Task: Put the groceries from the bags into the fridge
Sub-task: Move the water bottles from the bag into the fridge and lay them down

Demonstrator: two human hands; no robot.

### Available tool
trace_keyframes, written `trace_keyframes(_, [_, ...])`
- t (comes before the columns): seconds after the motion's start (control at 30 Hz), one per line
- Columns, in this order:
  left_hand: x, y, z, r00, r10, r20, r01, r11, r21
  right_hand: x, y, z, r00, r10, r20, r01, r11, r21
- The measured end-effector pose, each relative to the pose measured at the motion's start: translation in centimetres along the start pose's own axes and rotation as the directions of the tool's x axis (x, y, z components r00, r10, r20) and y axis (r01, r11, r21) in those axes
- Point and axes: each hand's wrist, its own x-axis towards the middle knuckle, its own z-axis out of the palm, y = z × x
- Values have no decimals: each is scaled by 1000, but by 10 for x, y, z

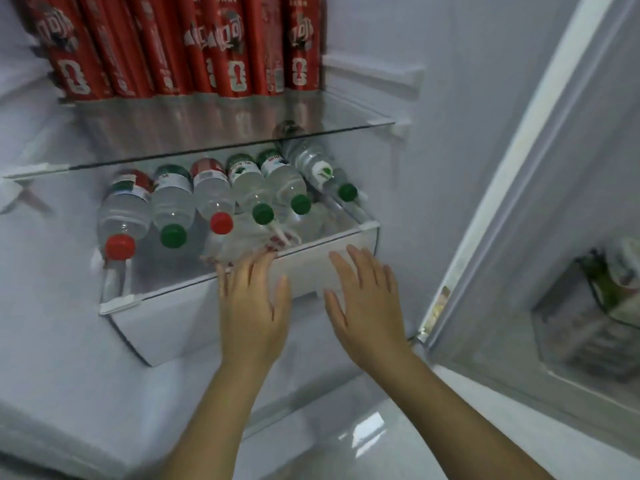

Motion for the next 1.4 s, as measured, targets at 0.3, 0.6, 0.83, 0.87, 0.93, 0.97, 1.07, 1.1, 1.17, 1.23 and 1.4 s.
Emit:
trace_keyframes(0.3, [-81, 59, 42, 876, 101, 472, -153, 985, 73, -129, 57, -40, 910, 349, 225, -309, 931, -194])
trace_keyframes(0.6, [-164, 160, 58, 636, 174, 752, -365, 926, 94, -259, 105, -109, 751, 628, 205, -555, 768, -320])
trace_keyframes(0.83, [-277, 275, 65, 478, 345, 808, -515, 855, -60, -404, 143, -194, 566, 822, 62, -758, 549, -352])
trace_keyframes(0.87, [-294, 292, 65, 462, 377, 803, -532, 842, -89, -424, 147, -205, 536, 843, 47, -776, 514, -365])
trace_keyframes(0.93, [-326, 325, 64, 432, 448, 783, -569, 809, -148, -464, 152, -228, 483, 876, 12, -803, 448, -394])
trace_keyframes(0.97, [-341, 340, 63, 418, 483, 769, -586, 790, -179, -484, 154, -240, 461, 888, -10, -815, 418, -401])
trace_keyframes(1.07, [-383, 383, 60, 364, 578, 730, -623, 734, -270, -539, 156, -276, 382, 921, -82, -862, 323, -390])
trace_keyframes(1.1, [-395, 397, 58, 341, 602, 722, -629, 717, -301, -555, 156, -287, 350, 930, -109, -878, 286, -383])
trace_keyframes(1.17, [-417, 424, 54, 286, 651, 704, -647, 672, -359, -586, 155, -307, 285, 944, -169, -905, 207, -372])
trace_keyframes(1.23, [-438, 451, 50, 222, 696, 683, -670, 618, -411, -615, 154, -323, 214, 953, -216, -922, 124, -367])
trace_keyframes(1.4, [-486, 512, 47, 79, 790, 608, -700, 478, -530, -677, 150, -356, 49, 950, -308, -940, -61, -336])
